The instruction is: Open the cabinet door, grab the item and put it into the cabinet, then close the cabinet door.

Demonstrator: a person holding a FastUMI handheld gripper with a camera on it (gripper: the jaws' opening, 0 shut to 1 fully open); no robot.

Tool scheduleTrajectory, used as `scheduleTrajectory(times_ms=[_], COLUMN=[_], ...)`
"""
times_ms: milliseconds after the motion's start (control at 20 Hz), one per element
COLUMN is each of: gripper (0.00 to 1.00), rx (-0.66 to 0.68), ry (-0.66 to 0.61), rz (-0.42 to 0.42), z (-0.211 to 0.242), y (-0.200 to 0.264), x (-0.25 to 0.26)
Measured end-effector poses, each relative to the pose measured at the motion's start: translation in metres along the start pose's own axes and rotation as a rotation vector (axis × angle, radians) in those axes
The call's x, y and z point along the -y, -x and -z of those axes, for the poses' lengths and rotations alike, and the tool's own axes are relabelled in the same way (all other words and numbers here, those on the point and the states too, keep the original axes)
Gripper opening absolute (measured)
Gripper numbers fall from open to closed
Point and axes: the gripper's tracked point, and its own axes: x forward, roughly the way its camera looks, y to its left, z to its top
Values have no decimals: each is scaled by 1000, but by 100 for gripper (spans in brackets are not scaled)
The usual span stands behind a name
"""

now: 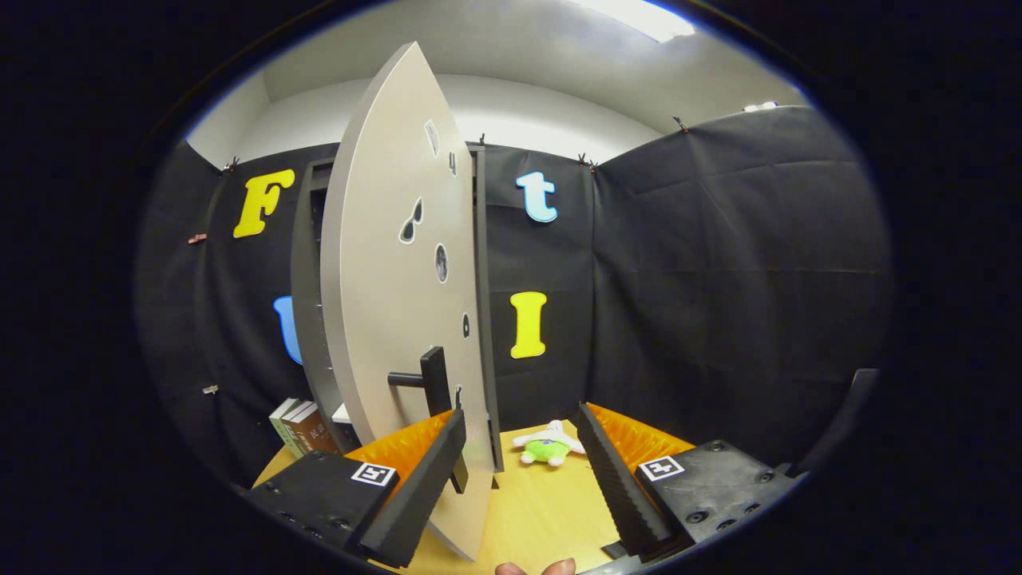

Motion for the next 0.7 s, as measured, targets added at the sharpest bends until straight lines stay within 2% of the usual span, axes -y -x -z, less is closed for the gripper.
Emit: scheduleTrajectory(times_ms=[400, 700], gripper=[95, 95], rx=[-50, -51], ry=[-2, 16], rz=[-171, -216], z=[18, 18], y=[-24, -25], x=[-106, -154])
